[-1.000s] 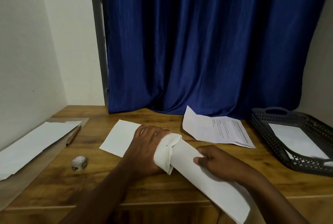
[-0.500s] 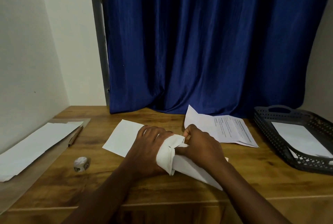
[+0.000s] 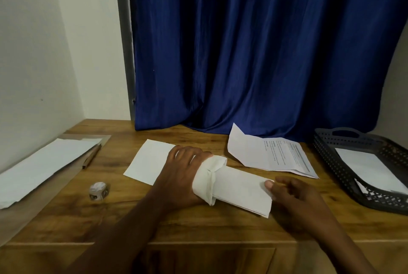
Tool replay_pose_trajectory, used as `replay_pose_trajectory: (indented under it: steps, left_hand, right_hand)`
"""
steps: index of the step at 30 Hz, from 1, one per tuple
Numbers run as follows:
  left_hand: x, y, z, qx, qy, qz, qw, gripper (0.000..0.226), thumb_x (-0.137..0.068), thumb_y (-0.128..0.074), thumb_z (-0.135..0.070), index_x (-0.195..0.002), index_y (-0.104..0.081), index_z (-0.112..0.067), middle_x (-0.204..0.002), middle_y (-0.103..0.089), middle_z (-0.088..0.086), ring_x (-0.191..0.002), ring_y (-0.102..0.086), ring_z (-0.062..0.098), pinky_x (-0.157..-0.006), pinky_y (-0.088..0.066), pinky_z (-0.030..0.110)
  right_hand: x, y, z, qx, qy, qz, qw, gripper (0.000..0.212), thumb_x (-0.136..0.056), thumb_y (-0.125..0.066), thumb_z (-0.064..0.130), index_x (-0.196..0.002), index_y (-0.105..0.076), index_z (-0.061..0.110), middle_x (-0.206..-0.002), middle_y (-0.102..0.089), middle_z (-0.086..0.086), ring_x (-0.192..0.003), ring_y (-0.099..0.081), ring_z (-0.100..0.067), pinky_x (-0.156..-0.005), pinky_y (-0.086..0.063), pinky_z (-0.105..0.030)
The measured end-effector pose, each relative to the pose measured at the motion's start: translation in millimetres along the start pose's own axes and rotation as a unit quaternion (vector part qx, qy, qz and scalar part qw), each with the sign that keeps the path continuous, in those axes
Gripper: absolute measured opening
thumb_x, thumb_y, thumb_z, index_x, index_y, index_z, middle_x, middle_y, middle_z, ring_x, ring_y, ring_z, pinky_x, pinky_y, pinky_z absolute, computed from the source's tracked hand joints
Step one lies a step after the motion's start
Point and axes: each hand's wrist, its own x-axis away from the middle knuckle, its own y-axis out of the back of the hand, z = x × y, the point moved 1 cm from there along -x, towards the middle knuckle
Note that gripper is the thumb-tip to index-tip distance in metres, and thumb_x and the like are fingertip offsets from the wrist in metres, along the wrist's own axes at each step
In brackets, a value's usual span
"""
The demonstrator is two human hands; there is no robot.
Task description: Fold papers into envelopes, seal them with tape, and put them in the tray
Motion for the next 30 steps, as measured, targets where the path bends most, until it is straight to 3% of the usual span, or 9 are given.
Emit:
replay_pose_trajectory:
  steps: [2, 6, 9, 12, 16, 18, 22, 26, 30]
  left_hand:
    - [-1.4, 1.4, -1.0, 0.012, 0.001, -0.021, 1.0, 0.103, -0.061, -0.071, -0.08, -0.145, -0.026, -0.042, -0.148, -0.045, -0.006, -0.138, -0.038, 0.017, -0.117, -0.018, 0.04]
    - [-1.2, 4.7, -3.1, 0.017, 0.001, -0.019, 1.0, 0.101, -0.061, -0.071, -0.079, -0.143, -0.025, -0.041, -0.147, -0.048, -0.003, -0.137, -0.042, 0.021, -0.117, -0.022, 0.045]
    - [2.3, 5.2, -6.3, 0.011, 0.004, -0.022, 1.0, 0.099, -0.062, -0.067, -0.081, -0.142, -0.025, -0.041, -0.147, -0.049, -0.001, -0.136, -0.045, 0.024, -0.115, -0.02, 0.042]
    - [2.4, 7.6, -9.2, 0.024, 0.019, 0.001, 1.0, 0.098, -0.062, -0.065, -0.08, -0.141, -0.019, -0.043, -0.151, -0.047, 0.001, -0.139, -0.043, 0.025, -0.114, -0.014, 0.039]
    - [0.3, 9.7, -13.2, -0.085, -0.002, -0.025, 0.996, 0.105, -0.045, -0.057, -0.082, -0.129, -0.043, -0.021, -0.113, -0.072, -0.003, -0.096, -0.074, 0.019, -0.087, -0.054, 0.035]
    - [-1.5, 10.8, -11.5, -0.104, -0.025, -0.033, 0.994, 0.106, -0.043, -0.061, -0.08, -0.128, -0.046, -0.019, -0.113, -0.07, -0.005, -0.099, -0.071, 0.02, -0.088, -0.06, 0.04]
    - [-0.6, 6.8, -3.8, -0.093, -0.045, -0.006, 0.995, 0.106, -0.052, -0.076, -0.066, -0.144, -0.043, -0.025, -0.138, -0.053, -0.003, -0.128, -0.046, 0.023, -0.113, -0.031, 0.047]
    - [-1.5, 6.7, -4.6, -0.105, -0.042, -0.006, 0.994, 0.107, -0.053, -0.077, -0.066, -0.145, -0.042, -0.025, -0.139, -0.052, -0.003, -0.128, -0.045, 0.023, -0.113, -0.031, 0.047]
    - [-0.5, 3.2, -1.5, -0.096, -0.03, -0.021, 0.995, 0.108, -0.051, -0.077, -0.068, -0.144, -0.039, -0.028, -0.138, -0.051, -0.003, -0.128, -0.046, 0.024, -0.112, -0.035, 0.048]
  right_hand:
    - [6.8, 4.4, -9.8, -0.094, -0.021, 0.059, 0.994, 0.052, -0.074, -0.071, 0.059, -0.086, -0.073, 0.009, -0.069, -0.064, -0.015, -0.053, -0.052, -0.029, -0.051, -0.043, -0.027]
    - [10.8, -5.7, -13.3, -0.142, 0.009, 0.066, 0.988, 0.045, -0.085, -0.073, 0.039, -0.075, -0.065, -0.004, -0.06, -0.049, -0.021, -0.05, -0.038, -0.021, -0.046, -0.03, -0.024]
    - [5.4, -25.7, -0.8, -0.139, 0.033, 0.07, 0.987, 0.037, -0.086, -0.073, 0.033, -0.073, -0.068, -0.001, -0.057, -0.06, -0.01, -0.045, -0.048, -0.018, -0.046, -0.036, -0.025]
    - [-0.6, -55.1, 14.9, -0.123, 0.074, 0.074, 0.987, 0.021, -0.086, -0.075, 0.03, -0.074, -0.077, 0.012, -0.076, -0.075, -0.002, -0.068, -0.071, -0.014, -0.058, -0.053, -0.028]
    - [-12.8, -93.5, 36.0, -0.07, 0.12, 0.047, 0.989, 0.015, -0.087, -0.075, 0.027, -0.072, -0.078, 0.026, -0.078, -0.075, 0.015, -0.076, -0.07, -0.003, -0.07, -0.058, -0.02]
    - [-19.6, -105.9, 43.3, -0.035, 0.131, 0.032, 0.99, 0.025, -0.088, -0.072, 0.021, -0.066, -0.072, 0.033, -0.072, -0.07, 0.02, -0.069, -0.067, -0.001, -0.062, -0.052, -0.011]
    - [-29.8, -117.6, 50.8, 0.015, 0.123, 0.049, 0.991, 0.02, -0.089, -0.064, 0.022, -0.071, -0.071, 0.023, -0.074, -0.068, 0.001, -0.071, -0.064, -0.015, -0.068, -0.05, -0.024]
    - [-35.1, -123.4, 50.9, 0.025, 0.111, 0.043, 0.993, 0.017, -0.09, -0.061, 0.02, -0.087, -0.073, 0.009, -0.089, -0.072, -0.01, -0.091, -0.068, -0.029, -0.073, -0.05, -0.028]
    - [-38.5, -123.4, 47.6, 0.011, 0.137, 0.05, 0.989, 0.016, -0.091, -0.062, 0.015, -0.085, -0.074, 0.006, -0.084, -0.073, -0.012, -0.083, -0.067, -0.028, -0.062, -0.046, -0.018]
